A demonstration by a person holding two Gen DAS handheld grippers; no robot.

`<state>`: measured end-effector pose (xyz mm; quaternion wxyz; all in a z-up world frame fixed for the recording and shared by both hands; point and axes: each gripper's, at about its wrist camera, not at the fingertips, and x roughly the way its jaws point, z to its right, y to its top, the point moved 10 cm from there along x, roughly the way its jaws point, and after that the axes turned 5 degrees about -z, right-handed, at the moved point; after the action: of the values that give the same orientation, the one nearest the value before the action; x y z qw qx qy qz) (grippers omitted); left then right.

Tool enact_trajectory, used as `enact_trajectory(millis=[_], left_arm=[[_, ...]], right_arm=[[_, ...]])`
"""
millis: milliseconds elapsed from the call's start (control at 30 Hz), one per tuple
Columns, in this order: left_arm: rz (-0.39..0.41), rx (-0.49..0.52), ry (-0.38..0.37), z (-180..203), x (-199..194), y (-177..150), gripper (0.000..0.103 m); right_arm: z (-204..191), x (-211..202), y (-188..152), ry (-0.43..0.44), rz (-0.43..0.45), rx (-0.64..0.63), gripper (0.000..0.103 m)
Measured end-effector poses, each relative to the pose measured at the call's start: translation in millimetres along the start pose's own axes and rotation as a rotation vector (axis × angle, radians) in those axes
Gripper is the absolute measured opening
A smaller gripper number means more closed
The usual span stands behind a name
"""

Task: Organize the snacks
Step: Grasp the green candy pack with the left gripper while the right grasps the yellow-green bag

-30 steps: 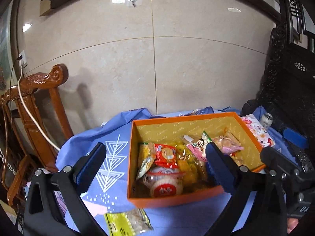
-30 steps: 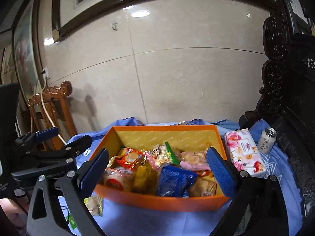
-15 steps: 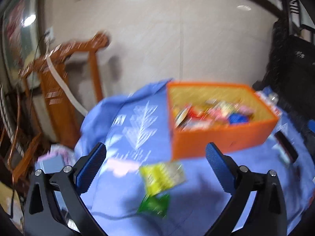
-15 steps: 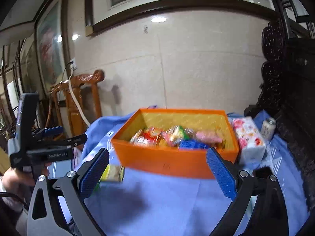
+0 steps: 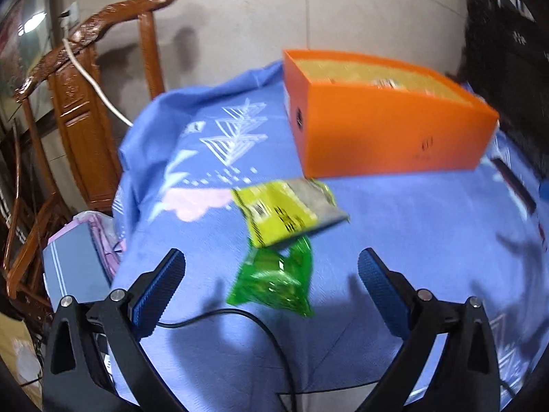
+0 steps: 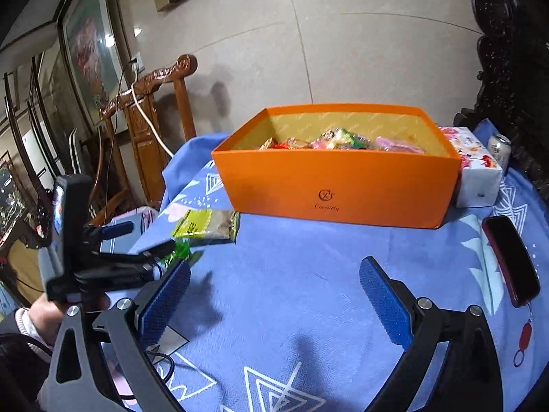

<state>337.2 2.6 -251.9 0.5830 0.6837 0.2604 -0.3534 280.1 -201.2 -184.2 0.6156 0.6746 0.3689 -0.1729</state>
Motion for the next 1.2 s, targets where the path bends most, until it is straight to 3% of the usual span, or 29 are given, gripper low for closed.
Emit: enact_trajectory(millis=[367, 400, 500, 600, 733, 900, 1067, 1200], left_arm=[[-0.064, -0.042, 0.004, -4, 44, -16, 0.099], [-0.061, -0.049, -0.002, -5, 44, -15, 0.095], [-0.074, -0.058, -0.022, -6, 46, -17, 0.067], [-0.081, -0.068, -0.038, -6, 45, -19, 0.050], [-0.062, -0.106, -0.061, -10, 35, -21, 0.043], [-0.035, -0.187, -0.094, -24, 20, -26, 0.043], [-0.004, -0.226, -0.099, -42, 6, -25, 0.043], [0.003, -0.260, -0.100, -53, 5, -25, 0.043]], right_arm=[[8, 15, -6, -0.013, -0.046, 0.021, 0.100], [7, 17, -7, -0.011, -0.049, 0.021, 0.100], [4, 18, -10, -0.010, -0.056, 0.018, 0.100], [-1, 23, -11, -0.009, -0.066, 0.004, 0.100], [-14, 32, -5, 0.011, -0.074, -0.046, 0.100], [-50, 57, 16, 0.032, -0.056, -0.260, 0.099], [-106, 101, 30, 0.080, -0.043, -0.696, 0.099], [-131, 135, 33, 0.113, -0.065, -0.885, 0.097]])
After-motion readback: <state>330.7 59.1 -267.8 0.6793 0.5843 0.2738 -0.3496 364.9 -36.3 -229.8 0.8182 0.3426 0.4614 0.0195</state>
